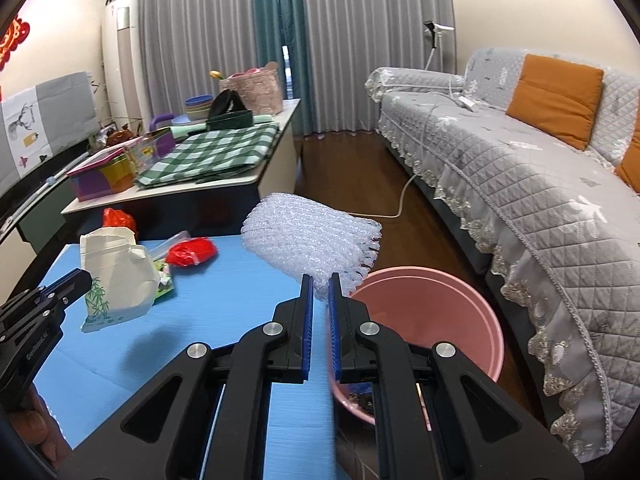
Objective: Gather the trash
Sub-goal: 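Carry the mesh net and paper bag over the pink bin and open both tools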
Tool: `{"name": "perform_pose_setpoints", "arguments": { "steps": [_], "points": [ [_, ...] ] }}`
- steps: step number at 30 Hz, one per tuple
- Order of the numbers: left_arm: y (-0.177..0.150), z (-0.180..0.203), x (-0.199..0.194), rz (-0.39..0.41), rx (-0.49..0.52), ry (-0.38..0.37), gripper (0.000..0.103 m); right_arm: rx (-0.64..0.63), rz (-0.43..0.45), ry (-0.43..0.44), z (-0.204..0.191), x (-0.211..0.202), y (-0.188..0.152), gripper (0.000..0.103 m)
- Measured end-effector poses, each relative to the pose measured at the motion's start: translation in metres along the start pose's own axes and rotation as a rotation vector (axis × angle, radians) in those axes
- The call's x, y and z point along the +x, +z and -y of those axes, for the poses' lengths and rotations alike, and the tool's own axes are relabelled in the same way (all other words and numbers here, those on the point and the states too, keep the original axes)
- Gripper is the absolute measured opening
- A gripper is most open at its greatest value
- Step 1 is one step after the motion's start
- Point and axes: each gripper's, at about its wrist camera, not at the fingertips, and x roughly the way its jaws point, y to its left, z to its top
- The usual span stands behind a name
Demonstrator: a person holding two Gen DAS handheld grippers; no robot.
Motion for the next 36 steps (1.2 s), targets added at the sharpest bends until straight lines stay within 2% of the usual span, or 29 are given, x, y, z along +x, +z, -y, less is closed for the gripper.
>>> {"name": "perform_pose_setpoints", "arguments": {
  "steps": [5, 17, 25, 36],
  "points": [
    [0.004, 0.015, 0.005, -0.019, -0.011, -0.046, 0.006, 0.016, 0.008, -0.034, 0.018, -0.005, 0.001, 0.008],
    [0.016, 0.070, 0.022, -0.014, 0.046, -0.165, 0.006, 0.100, 0.016, -0.126, 0.068, -0.006, 0.003, 0.008],
    [0.026, 0.113, 0.037, -0.007, 0.080, -0.269, 0.006, 0.126, 0.018, -0.162, 0.085, -0.003, 0.003, 0.008],
    [0.030, 0.157, 0.067, -0.041, 0.102, -0.347, 0.006, 0.183, -0.004, -0.206, 0.109, 0.009, 0.002, 0.008]
  ]
}}
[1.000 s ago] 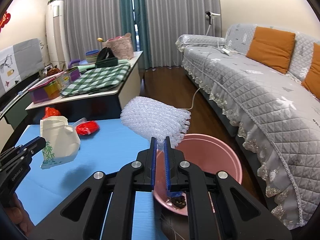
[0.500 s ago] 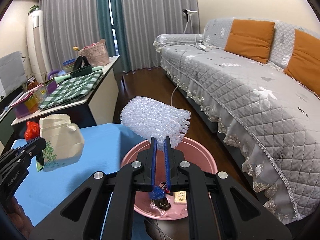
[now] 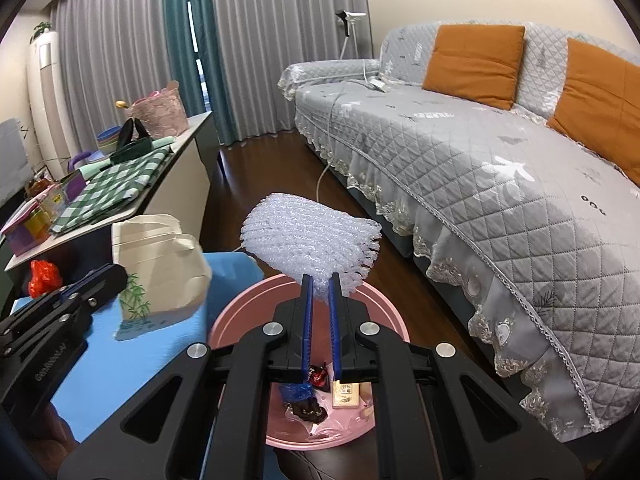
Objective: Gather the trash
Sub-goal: 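Carry the mesh net and paper bag over the pink bin and open both tools, then move both open tools back over the table toward the black strap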
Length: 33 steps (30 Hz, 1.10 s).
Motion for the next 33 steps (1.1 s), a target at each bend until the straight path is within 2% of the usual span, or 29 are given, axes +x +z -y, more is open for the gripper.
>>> {"name": "perform_pose_setpoints", "arguments": {
  "steps": [18, 21, 24, 25, 27, 33],
  "points": [
    [-0.006, 0.015, 0.045, -0.061, 0.020, -0.069, 0.007, 0.017, -0.032, -0.024, 0.011, 0.019, -0.002, 0.008],
    [-0.007, 0.013, 0.051, -0.088, 0.018, -0.090, 0.009, 0.024, -0.038, -0.029, 0.012, 0.021, -0.002, 0.015],
    [-0.009, 0.008, 0.048, -0.083, 0.005, -0.086, 0.012, 0.028, -0.040, -0.027, 0.012, 0.021, -0.003, 0.018],
    [-0.010, 0.007, 0.047, -0.083, 0.002, -0.084, 0.012, 0.028, -0.040, -0.028, 0.012, 0.021, -0.002, 0.022],
    [-0.012, 0.003, 0.043, -0.084, -0.003, -0.079, 0.012, 0.027, -0.034, -0.030, 0.011, 0.020, -0.002, 0.035],
    [-0.016, -0.011, 0.025, -0.079, -0.020, -0.057, 0.012, 0.013, -0.026, -0.017, 0.002, 0.015, -0.001, 0.036]
  ]
}}
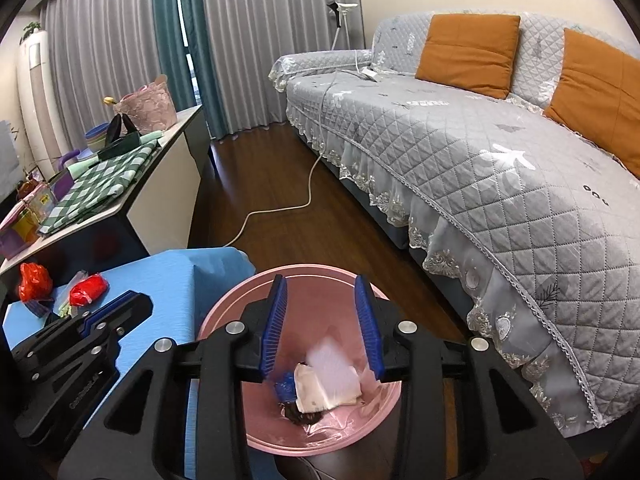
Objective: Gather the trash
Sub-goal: 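Move both open tools back over the table toward the black strap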
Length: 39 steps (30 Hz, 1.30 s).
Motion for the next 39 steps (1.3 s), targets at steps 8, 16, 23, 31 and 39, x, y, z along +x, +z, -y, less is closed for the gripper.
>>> {"name": "perform_pose_setpoints", "arguments": {
  "steps": [8, 16, 23, 31, 39],
  "points": [
    [-0.004, -0.023, -0.037, 0.024, -0.010, 0.033, 0.012, -0.029, 0.018, 0.026, -0.024, -0.012, 0.001, 0.036],
    [-0.018, -0.060, -0.079, 0.054, -0.062, 0.089, 0.012, -0.081, 0.020, 0.081, -0.065, -0.022, -0.008, 0.036],
    [-0.043, -0.103, -0.104, 0.066, -0.129, 0.165, 0.012, -0.144, 0.004, 0.151, -0.103, -0.022, -0.021, 0.039],
    [-0.059, -0.148, -0.121, 0.070, -0.172, 0.255, 0.012, -0.174, 0.002, 0.237, -0.149, -0.022, -0.028, 0.045],
    [-0.070, -0.187, -0.127, 0.070, -0.246, 0.305, 0.012, -0.203, -0.015, 0.316, -0.184, -0.014, -0.036, 0.044]
  ]
}}
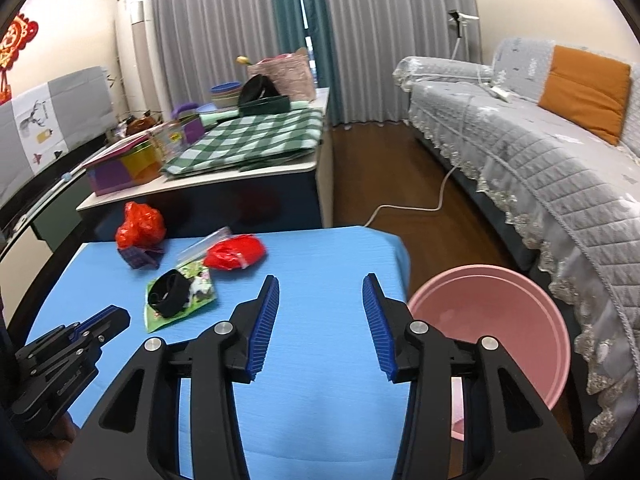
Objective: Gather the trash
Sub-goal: 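Move both open tools back over the table toward the black strap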
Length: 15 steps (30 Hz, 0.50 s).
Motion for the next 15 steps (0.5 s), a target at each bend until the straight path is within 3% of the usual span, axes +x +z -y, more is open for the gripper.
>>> {"name": "perform_pose_setpoints", "arguments": {
  "steps": [6, 10, 12, 15],
  "points": [
    [-0.002, -0.017, 0.013, -0.014, -0.037, 0.032, 0.015, -0.003, -0.016, 0.022, -0.012, 0.017, -0.002, 0.044],
    [0.001, -0.028, 0.025, -0.014, -0.072, 0.054, 0.036, -0.007, -0.026, 0.025, -0.014, 0.027, -0.003, 0.044],
    [0.001, -0.032, 0.032, -0.020, -0.087, 0.068, 0.054, -0.007, -0.031, 0.025, -0.014, 0.033, -0.004, 0.045],
    [0.002, -0.039, 0.045, -0.031, -0.111, 0.091, 0.062, -0.006, -0.040, 0.025, -0.016, 0.042, -0.005, 0.045]
  ]
}}
